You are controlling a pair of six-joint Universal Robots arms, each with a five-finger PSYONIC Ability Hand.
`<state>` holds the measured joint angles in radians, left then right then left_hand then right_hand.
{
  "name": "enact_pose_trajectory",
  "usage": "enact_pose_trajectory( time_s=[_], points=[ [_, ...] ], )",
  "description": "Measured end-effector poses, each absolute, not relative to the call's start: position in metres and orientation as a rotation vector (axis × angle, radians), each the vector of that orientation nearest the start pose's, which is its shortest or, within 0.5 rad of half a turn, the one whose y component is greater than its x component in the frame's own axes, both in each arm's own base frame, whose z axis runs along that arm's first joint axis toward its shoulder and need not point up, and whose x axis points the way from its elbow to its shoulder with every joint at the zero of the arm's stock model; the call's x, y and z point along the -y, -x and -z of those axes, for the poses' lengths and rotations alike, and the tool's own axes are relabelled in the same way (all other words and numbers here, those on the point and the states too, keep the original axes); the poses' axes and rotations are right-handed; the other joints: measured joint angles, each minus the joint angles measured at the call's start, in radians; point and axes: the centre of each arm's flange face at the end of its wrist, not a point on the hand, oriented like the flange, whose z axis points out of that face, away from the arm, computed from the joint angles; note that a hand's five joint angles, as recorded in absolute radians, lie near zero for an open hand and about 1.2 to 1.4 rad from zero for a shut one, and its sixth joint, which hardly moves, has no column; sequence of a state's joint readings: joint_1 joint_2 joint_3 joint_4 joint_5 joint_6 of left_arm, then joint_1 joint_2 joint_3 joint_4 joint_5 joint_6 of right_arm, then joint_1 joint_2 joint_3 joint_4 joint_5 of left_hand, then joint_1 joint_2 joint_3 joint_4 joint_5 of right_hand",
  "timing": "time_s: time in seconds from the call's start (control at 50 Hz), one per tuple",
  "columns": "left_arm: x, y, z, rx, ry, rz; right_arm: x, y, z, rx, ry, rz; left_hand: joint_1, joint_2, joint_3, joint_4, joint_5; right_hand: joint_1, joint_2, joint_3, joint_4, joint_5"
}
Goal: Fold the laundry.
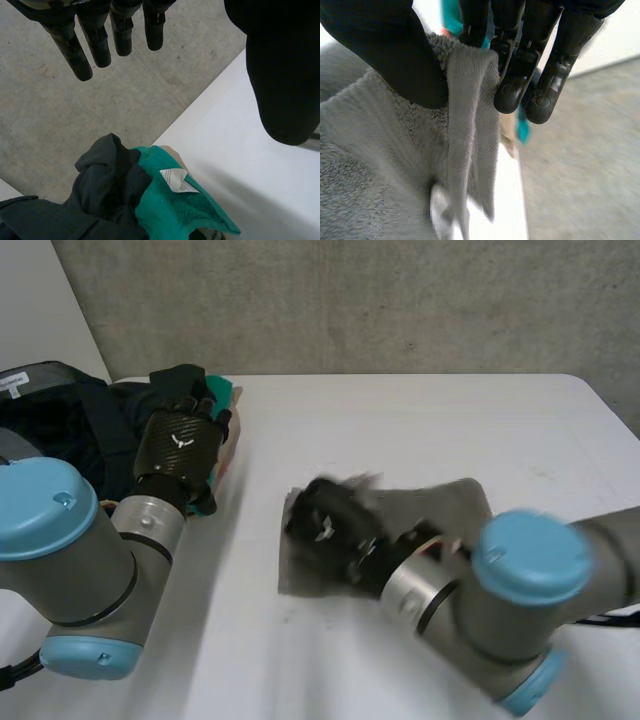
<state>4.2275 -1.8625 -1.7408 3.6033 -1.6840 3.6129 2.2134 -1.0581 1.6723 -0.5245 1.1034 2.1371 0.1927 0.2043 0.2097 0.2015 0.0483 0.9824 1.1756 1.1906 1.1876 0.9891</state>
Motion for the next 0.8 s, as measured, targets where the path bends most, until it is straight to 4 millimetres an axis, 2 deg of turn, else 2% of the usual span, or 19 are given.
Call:
enact_pose_trajectory(
  time_s=[0.06, 0.08, 0.1, 0.14, 0.18, 0.2, 0.22, 0.28, 0.36, 0.4, 0.42, 0.44, 0.52, 0.56, 0.6, 0.64, 0.66, 0.76, 0.8],
  points=[
    [0.253, 0.277, -0.206, -1.978, -0.907, 2.186, 0.181, -0.364, -0.131, -1.147, 1.969, 2.009, 0.000, 0.000, 0.000, 0.000, 0.000, 0.005, 0.001, -0.001, 0.001, 0.006],
    [0.252, 0.279, -0.206, -1.974, -0.914, 2.193, 0.182, -0.364, -0.131, -1.172, 1.962, 2.013, 0.000, 0.000, 0.000, 0.000, 0.000, -0.525, -0.529, -0.520, -0.517, -0.495],
    [0.251, 0.282, -0.207, -1.971, -0.923, 2.202, 0.185, -0.362, -0.132, -1.211, 1.944, 2.022, 0.000, 0.000, 0.000, 0.000, 0.000, -0.670, -0.733, -0.701, -0.697, -0.675],
    [0.247, 0.290, -0.208, -1.965, -0.948, 2.223, 0.196, -0.355, -0.141, -1.329, 1.872, 2.048, 0.000, 0.000, 0.000, 0.000, 0.000, -0.762, -0.895, -0.896, -0.882, -0.850],
    [0.246, 0.292, -0.208, -1.964, -0.953, 2.227, 0.199, -0.353, -0.143, -1.356, 1.854, 2.053, 0.000, 0.000, 0.000, 0.000, 0.000, -0.762, -0.895, -0.896, -0.882, -0.850],
    [0.241, 0.304, -0.207, -1.962, -0.991, 2.255, 0.219, -0.333, -0.158, -1.569, 1.679, 2.063, 0.000, 0.000, 0.000, 0.000, 0.000, -0.784, -0.955, -0.972, -0.951, -0.918],
    [0.239, 0.308, -0.207, -1.963, -1.002, 2.263, 0.223, -0.328, -0.161, -1.617, 1.634, 2.057, 0.000, 0.000, 0.000, 0.000, 0.000, -0.784, -0.957, -0.979, -0.953, -0.924],
    [0.232, 0.324, -0.204, -1.972, -1.044, 2.295, 0.241, -0.299, -0.174, -1.850, 1.381, 1.994, 0.000, 0.000, 0.000, 0.000, 0.000, -0.784, -0.957, -0.979, -0.953, -0.926],
    [0.220, 0.345, -0.197, -2.005, -1.105, 2.331, 0.252, -0.264, -0.171, -2.068, 1.178, 1.829, 0.000, 0.000, 0.000, 0.000, 0.000, -0.784, -0.957, -0.979, -0.953, -0.926],
    [0.213, 0.358, -0.191, -2.028, -1.153, 2.345, 0.256, -0.243, -0.164, -2.180, 1.106, 1.726, 0.000, 0.000, 0.000, 0.000, 0.000, -0.784, -0.957, -0.979, -0.953, -0.926],
    [0.213, 0.358, -0.191, -2.028, -1.153, 2.345, 0.256, -0.243, -0.164, -2.180, 1.106, 1.726, 0.000, 0.000, 0.000, 0.000, 0.000, -0.784, -0.957, -0.979, -0.953, -0.926],
    [0.209, 0.367, -0.185, -2.043, -1.184, 2.346, 0.258, -0.230, -0.158, -2.242, 1.079, 1.670, 0.000, 0.000, 0.000, 0.000, 0.000, -0.783, -0.956, -0.976, -0.953, -0.926],
    [0.205, 0.378, -0.169, -2.080, -1.240, 2.312, 0.261, -0.207, -0.146, -2.341, 1.073, 1.600, 0.000, 0.000, 0.000, 0.000, 0.000, -0.704, -0.855, -0.871, -0.866, -0.839],
    [0.205, 0.380, -0.163, -2.098, -1.258, 2.285, 0.263, -0.200, -0.141, -2.368, 1.088, 1.588, 0.000, 0.000, 0.000, 0.000, 0.000, -0.583, -0.752, -0.758, -0.756, -0.739],
    [0.204, 0.380, -0.159, -2.117, -1.271, 2.254, 0.264, -0.197, -0.139, -2.382, 1.104, 1.584, 0.000, 0.000, 0.000, 0.000, 0.000, -0.312, -0.458, -0.473, -0.473, -0.471],
    [0.204, 0.378, -0.155, -2.136, -1.281, 2.220, 0.266, -0.195, -0.137, -2.393, 1.124, 1.592, 0.000, 0.000, 0.000, 0.000, 0.000, -0.187, -0.264, -0.284, -0.307, -0.317],
    [0.204, 0.376, -0.154, -2.148, -1.285, 2.200, 0.269, -0.193, -0.136, -2.401, 1.148, 1.607, 0.000, 0.000, 0.000, 0.000, 0.000, -0.086, -0.039, -0.068, -0.066, -0.085],
    [0.208, 0.362, -0.160, -2.178, -1.236, 2.140, 0.281, -0.196, -0.144, -2.397, 1.233, 1.738, 0.000, 0.000, 0.000, 0.000, 0.000, -0.076, -0.006, -0.004, 0.000, -0.022],
    [0.214, 0.348, -0.168, -2.181, -1.164, 2.121, 0.282, -0.212, -0.155, -2.332, 1.315, 1.850, 0.000, 0.000, 0.000, 0.000, 0.000, -0.069, -0.006, -0.004, 0.000, -0.018]
  ],
)
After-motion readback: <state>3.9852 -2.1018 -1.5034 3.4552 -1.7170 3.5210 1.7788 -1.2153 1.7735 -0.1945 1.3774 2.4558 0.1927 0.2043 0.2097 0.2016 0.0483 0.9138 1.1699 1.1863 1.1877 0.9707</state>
